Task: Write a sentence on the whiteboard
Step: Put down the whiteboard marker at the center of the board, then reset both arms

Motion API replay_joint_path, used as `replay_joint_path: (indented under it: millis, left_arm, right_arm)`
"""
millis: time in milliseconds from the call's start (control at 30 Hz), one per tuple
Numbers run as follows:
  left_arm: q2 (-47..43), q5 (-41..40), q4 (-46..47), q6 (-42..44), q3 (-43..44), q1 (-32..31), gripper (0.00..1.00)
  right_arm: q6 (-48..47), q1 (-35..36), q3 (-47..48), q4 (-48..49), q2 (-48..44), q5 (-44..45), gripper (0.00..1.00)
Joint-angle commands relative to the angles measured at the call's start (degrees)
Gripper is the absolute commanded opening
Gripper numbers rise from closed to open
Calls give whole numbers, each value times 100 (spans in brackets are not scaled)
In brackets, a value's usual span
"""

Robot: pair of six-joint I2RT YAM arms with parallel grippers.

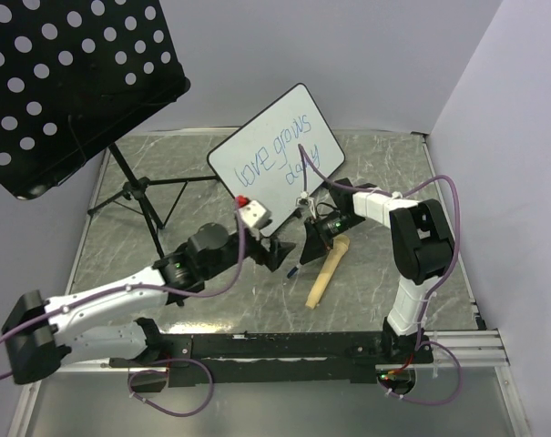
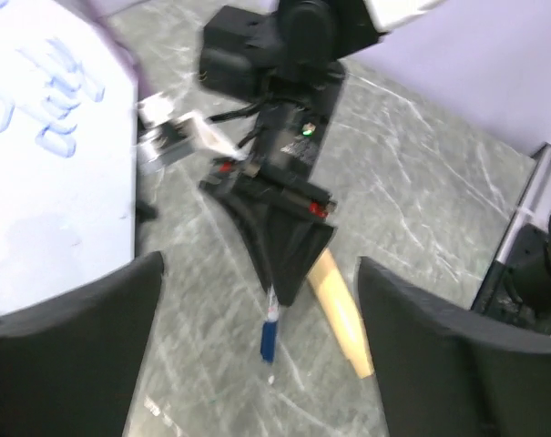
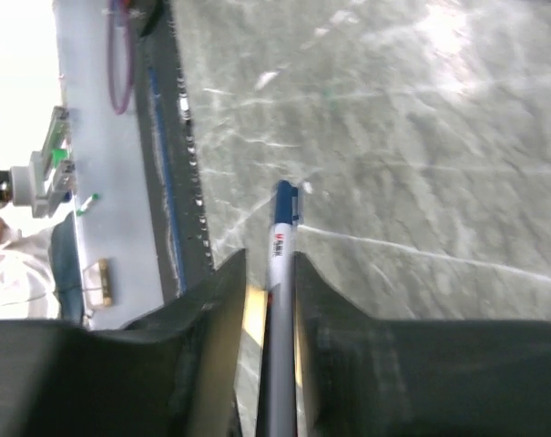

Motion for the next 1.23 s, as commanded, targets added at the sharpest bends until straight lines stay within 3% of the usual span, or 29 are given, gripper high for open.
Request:
replay_joint_path:
  millis: [0, 67, 200, 233, 433, 567, 667, 700, 733, 800, 1000, 1200]
  left_arm:
    - [-768, -695, -85, -614, -662, 45, 98]
    - [-1197, -827, -261, -939, -813, 80, 97]
    - [-1691, -792, -823, -1264, -910, 107, 97]
    - [-1771, -827, -937, -1309, -901, 98, 97]
    - [-2289, -1047, -1781, -1774, -726, 115, 97]
    - [-2483, -1047, -2098, -1994, -489, 142, 97]
    - [-2624, -1117, -2370, -2091, -138, 168, 97]
    - [-2659, -1178, -2441, -2100, -67, 168, 97]
    - [-2720, -1231, -2633, -2117, 12, 177, 97]
    - [-2791, -1362, -2836, -2118, 241, 186, 97]
    - [-3010, -1680, -3531, -2135, 575, 186, 97]
    - [-3406, -1803, -3470, -2135, 400, 186, 97]
  right_arm:
    - [447, 15, -100, 564, -215, 526, 52]
    - [527, 23, -83, 617, -259, 685, 74]
    - [588, 23, -83, 722, -461, 975, 85]
    - [580, 6, -74, 731, -653, 1150, 99]
    - [544, -29, -144, 1223, -2311, 2476, 100]
    - [772, -143, -582, 1960, -3736, 3958, 100]
    - [1421, -739, -1004, 2725, -4818, 4271, 100]
    - [2154, -941, -1023, 2822, -5212, 4454, 100]
    - [2327, -1431, -962, 2736, -5373, 4291, 100]
    - [2712, -1698, -830, 2351, -5732, 4043, 100]
    - [3339, -1699, -628, 1830, -6480, 4912, 100]
    - [3366, -1699, -619, 1777, -6797, 5379, 100]
